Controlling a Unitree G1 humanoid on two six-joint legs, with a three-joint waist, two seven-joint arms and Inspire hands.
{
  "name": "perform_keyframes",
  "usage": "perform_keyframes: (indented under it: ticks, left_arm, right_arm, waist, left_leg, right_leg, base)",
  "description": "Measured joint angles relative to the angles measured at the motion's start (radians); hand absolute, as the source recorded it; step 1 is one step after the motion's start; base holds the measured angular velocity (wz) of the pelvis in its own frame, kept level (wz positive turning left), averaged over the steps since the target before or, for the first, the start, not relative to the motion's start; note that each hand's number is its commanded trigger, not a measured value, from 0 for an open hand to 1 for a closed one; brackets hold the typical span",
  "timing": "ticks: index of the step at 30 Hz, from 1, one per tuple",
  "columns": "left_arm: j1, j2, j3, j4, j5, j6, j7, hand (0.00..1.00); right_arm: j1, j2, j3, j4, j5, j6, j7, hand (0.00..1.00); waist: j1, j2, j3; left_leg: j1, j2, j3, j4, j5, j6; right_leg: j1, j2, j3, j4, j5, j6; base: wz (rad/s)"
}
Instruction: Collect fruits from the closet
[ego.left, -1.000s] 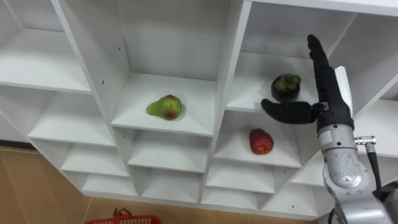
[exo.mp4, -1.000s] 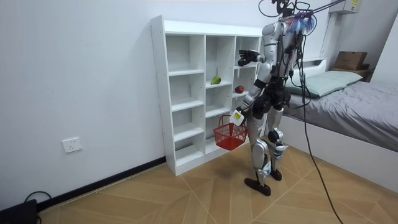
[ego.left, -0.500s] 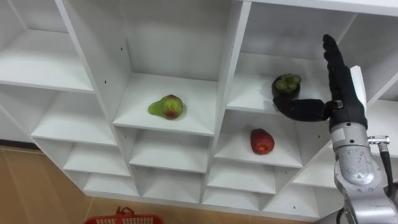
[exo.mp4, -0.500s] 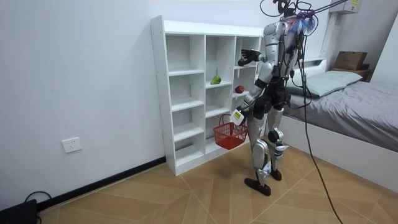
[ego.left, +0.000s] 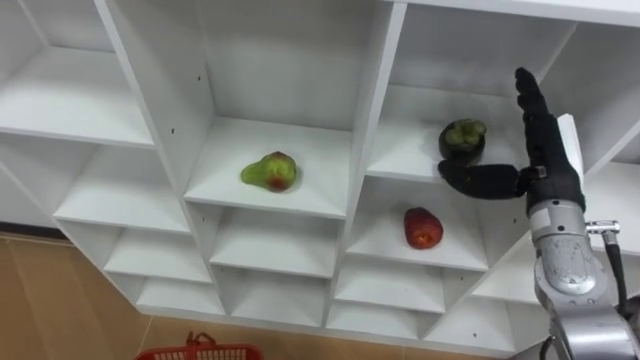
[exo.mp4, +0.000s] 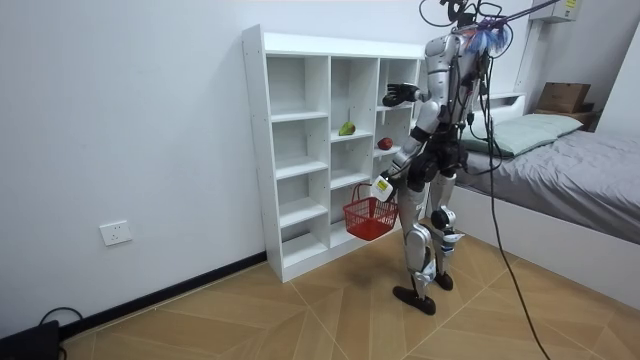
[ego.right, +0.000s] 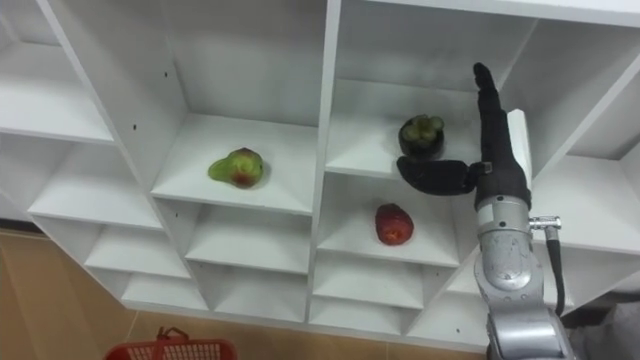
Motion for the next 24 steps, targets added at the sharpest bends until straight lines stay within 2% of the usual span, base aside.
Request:
perform_keyframes:
  ticks: [11, 24]
  left_arm:
    - [0.0, 0.01, -0.011, 0.0, -0.002, -0.003, -0.001, 1.0]
    - [-0.001, 0.017, -0.011, 0.0, -0.001, 0.0, -0.003, 1.0]
  right_arm:
    - [-0.012, 0.0, 0.004, 0.062, -0.021, -0.002, 0.0, 0.0]
    - [-0.049, -0.002, 0.003, 0.103, -0.02, 0.0, -0.003, 0.0]
  waist:
    - [0.003, -0.016, 0.0037]
    - [0.001, -0.02, 0.0055]
  left_leg:
    - [0.01, -0.002, 0.002, 0.0, 0.001, 0.001]
    - [0.008, -0.012, 0.002, -0.006, 0.004, 0.007]
  right_leg:
    - [0.006, -0.002, 0.004, 0.001, 0.0, 0.001]
    - [0.002, -0.009, 0.015, 0.002, -0.004, 0.006]
  base:
    - [0.0]
    - [0.0]
